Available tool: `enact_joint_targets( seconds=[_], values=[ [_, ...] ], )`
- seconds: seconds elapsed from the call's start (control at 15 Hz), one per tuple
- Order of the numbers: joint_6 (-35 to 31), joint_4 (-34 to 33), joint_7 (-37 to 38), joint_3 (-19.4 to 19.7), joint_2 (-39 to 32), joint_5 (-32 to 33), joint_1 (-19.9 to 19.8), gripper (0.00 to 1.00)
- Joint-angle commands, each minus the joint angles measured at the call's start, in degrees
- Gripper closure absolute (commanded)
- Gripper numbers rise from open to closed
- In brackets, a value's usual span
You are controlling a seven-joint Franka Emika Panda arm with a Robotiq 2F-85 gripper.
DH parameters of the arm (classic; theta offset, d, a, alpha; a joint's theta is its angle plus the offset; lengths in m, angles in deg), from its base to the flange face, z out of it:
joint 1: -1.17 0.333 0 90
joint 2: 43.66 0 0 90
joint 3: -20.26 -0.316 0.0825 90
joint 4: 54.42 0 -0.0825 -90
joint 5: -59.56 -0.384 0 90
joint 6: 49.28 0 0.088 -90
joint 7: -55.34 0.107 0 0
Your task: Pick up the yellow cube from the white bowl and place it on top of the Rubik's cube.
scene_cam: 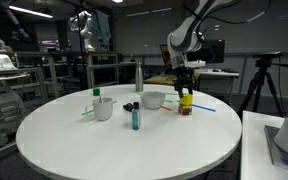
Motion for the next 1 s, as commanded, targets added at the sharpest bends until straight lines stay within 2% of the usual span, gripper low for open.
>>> enact_joint_targets(
  seconds=[0.0,0.4,0.87,0.93],
  values=[
    [2.8,-1.4,0.0,0.1,-0.3,-0.7,-0.5,0.0],
    [8.2,-1.6,1.4,0.4,6.2,1.0,-0.1,0.0],
    [16.1,1.3,0.7,-0.8,24.2,5.9,0.3,0.0],
    [14.2,-1.0,0.1,-0.3,18.0,4.0,0.1,0.0]
  ],
)
